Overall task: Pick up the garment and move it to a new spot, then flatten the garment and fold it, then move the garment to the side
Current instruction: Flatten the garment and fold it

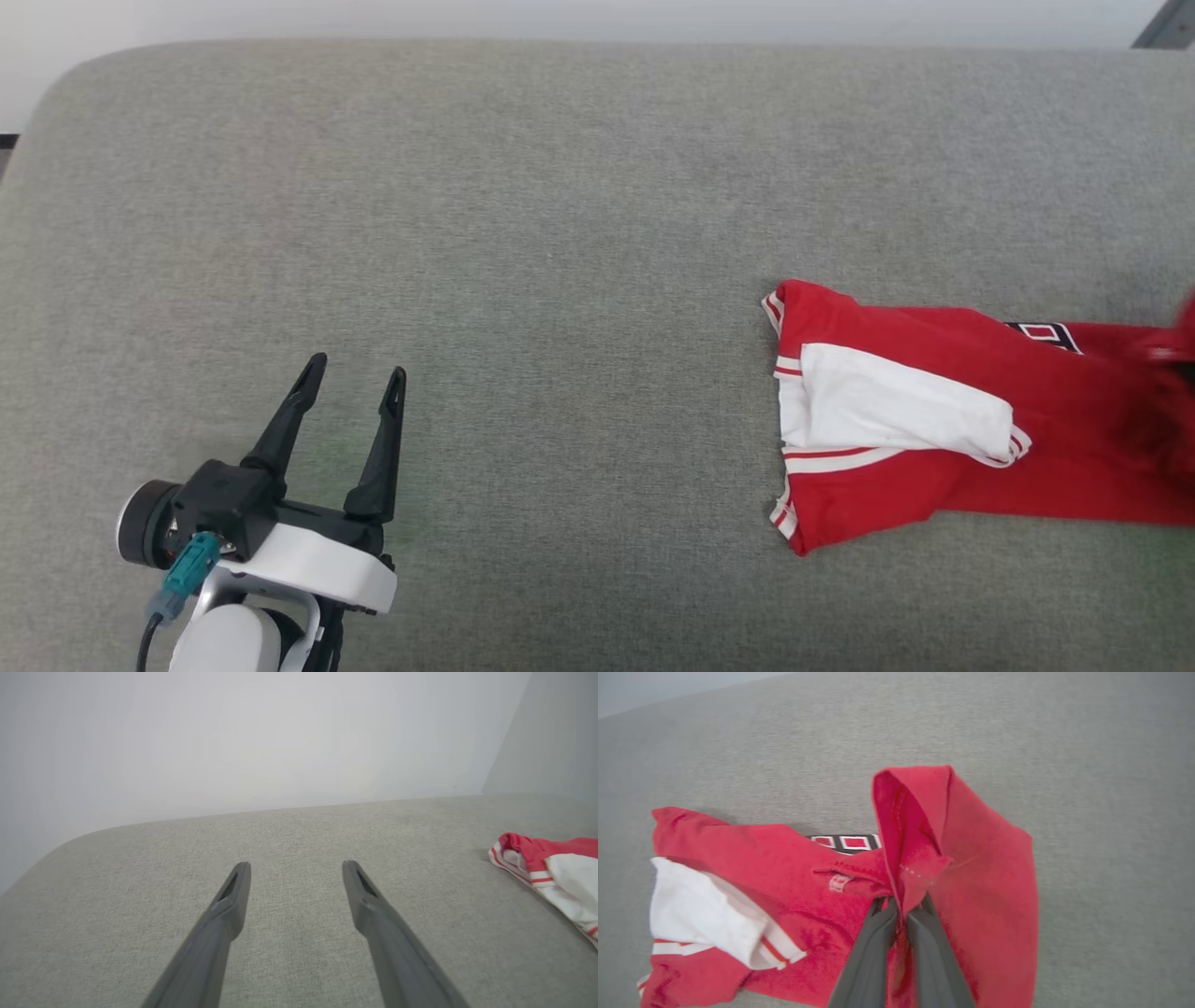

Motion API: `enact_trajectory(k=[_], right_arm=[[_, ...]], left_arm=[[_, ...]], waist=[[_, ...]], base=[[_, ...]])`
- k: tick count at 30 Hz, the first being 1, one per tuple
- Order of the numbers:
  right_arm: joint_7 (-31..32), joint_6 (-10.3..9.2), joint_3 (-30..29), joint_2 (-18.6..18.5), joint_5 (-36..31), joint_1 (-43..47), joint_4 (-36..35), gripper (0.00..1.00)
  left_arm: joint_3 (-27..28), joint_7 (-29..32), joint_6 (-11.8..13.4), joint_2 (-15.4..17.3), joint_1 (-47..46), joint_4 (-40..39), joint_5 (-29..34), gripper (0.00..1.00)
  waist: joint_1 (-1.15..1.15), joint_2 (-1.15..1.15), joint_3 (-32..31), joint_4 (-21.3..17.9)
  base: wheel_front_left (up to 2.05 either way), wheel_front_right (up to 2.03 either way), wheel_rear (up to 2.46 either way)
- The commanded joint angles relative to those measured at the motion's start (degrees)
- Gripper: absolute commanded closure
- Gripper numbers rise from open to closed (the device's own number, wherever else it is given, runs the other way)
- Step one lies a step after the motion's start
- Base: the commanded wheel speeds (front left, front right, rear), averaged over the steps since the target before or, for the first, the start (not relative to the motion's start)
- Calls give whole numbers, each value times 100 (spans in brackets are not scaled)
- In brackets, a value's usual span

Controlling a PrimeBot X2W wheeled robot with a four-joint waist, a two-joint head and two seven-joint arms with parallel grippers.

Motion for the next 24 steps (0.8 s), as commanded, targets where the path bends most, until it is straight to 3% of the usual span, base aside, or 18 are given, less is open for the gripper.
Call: enact_trajectory(k=[1, 12, 24], right_arm=[[40, 0, 181, 57, -29, 49, -174, 100], [184, 0, 1294, 480, -200, -148, -1038, 100], [137, 0, 2398, 827, -295, -596, -933, 100]], left_arm=[[12, -29, 15, -10, 70, -48, -5, 0], [365, -30, 15, -232, 189, -370, 15, 0], [304, -30, 15, -289, 93, -86, 66, 0]], waist=[[0, 0, -39, 49], [0, 0, -82, 258], [0, 0, -19, 369]], base=[[0, 0, 0], [0, 0, 0], [0, 0, 0]])
